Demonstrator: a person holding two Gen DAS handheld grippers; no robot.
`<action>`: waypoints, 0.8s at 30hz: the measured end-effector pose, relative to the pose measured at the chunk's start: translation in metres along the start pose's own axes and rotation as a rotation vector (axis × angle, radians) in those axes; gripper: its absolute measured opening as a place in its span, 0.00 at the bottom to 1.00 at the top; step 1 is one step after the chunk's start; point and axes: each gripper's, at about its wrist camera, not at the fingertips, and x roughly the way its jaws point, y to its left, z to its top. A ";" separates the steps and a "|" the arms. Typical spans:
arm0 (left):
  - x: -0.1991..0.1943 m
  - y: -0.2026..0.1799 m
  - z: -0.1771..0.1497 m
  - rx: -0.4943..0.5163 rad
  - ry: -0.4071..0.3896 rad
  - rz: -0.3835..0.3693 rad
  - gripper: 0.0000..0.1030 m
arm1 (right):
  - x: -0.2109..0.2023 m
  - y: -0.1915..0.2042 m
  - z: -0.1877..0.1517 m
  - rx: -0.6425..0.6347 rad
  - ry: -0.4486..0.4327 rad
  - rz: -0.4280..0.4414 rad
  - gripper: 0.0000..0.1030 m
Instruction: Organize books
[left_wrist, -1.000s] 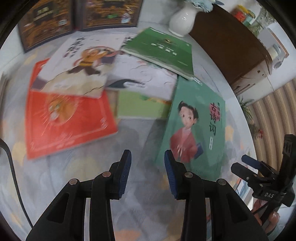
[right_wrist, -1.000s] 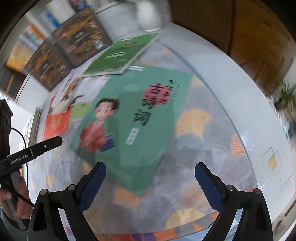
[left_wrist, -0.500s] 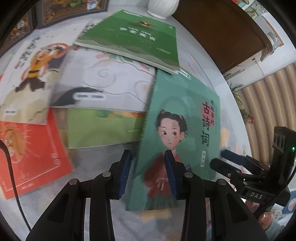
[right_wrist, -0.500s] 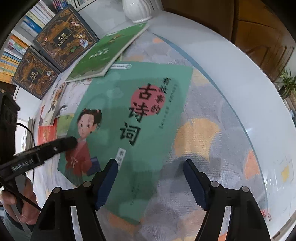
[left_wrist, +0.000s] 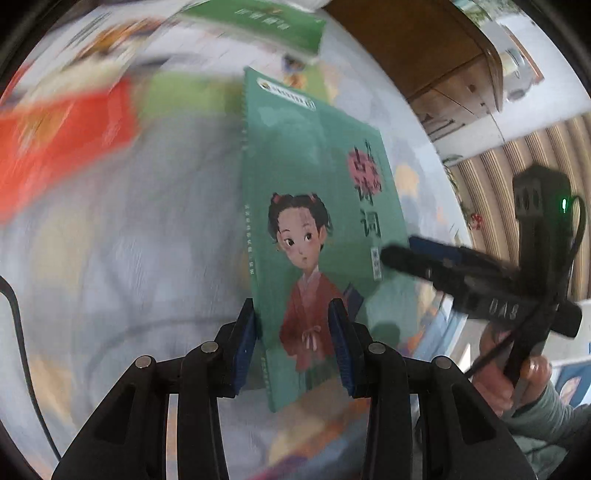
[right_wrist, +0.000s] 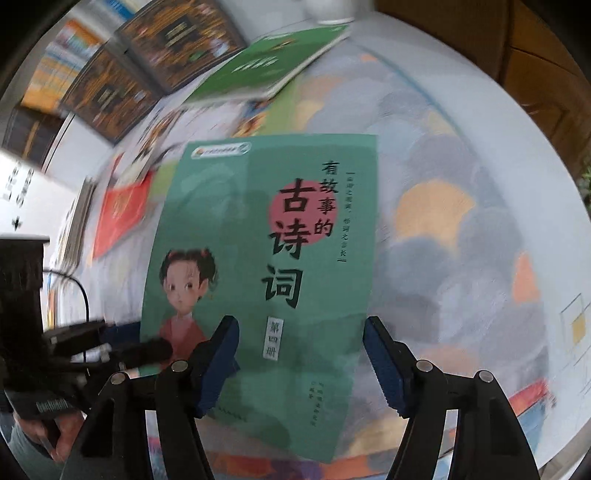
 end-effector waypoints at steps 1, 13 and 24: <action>-0.002 0.006 -0.013 -0.032 -0.005 0.019 0.33 | 0.002 0.009 -0.003 -0.024 0.002 0.008 0.67; -0.032 0.057 -0.043 -0.252 -0.154 0.108 0.33 | 0.017 0.058 -0.010 -0.160 0.008 -0.001 0.67; -0.032 0.051 -0.054 -0.257 -0.205 0.056 0.34 | 0.025 0.069 -0.041 -0.259 0.008 -0.055 0.66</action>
